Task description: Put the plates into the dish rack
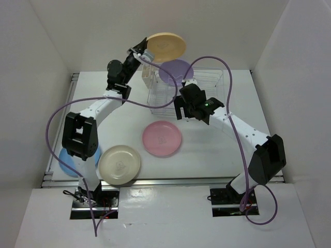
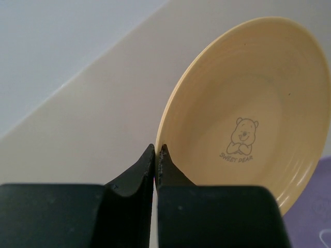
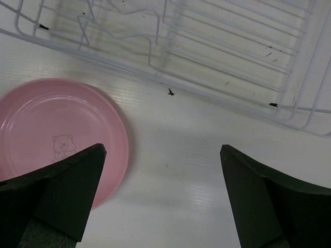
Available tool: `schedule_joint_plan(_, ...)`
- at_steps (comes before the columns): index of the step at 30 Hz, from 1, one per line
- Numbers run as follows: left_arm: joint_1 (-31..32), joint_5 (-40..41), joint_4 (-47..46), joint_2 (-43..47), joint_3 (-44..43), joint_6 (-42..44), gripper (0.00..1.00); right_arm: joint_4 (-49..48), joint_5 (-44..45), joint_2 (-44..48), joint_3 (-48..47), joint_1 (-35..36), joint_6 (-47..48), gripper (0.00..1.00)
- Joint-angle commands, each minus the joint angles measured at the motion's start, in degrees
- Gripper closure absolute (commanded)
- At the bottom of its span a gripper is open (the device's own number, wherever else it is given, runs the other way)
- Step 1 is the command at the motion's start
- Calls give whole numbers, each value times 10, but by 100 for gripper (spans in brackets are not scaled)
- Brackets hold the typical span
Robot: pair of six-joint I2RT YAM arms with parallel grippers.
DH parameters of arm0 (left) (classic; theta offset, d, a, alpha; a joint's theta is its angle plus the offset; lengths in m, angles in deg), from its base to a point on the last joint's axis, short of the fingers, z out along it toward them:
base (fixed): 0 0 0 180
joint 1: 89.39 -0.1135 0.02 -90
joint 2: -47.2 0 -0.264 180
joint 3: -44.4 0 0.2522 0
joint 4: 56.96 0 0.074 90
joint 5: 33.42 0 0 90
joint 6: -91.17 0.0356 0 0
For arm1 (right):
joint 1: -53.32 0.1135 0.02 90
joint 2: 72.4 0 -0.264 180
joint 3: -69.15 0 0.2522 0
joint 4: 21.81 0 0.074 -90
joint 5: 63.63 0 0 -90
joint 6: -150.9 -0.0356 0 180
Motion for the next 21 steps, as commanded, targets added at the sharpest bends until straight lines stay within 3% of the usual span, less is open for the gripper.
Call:
schedule_joint_plan(1,8,-15,-58,-40,-86,31,100,10,22,6,-28,9,-18,0)
schedule_joint_plan(7,30,-71,-5,-119,-136,35,100,59,47,12,-28,9,-37,0)
schedule_joint_plan(13,36,-104,-5,-172,-153,43,100,138,178,89,-104,9,-51,0)
schedule_joint_plan(17,36,-110,1,-215,-195,59,100,105,213,161,-130,9,14,0)
schedule_joint_plan(21,36,-116,12,-250,-245,70,100,103,227,182,-138,9,14,0)
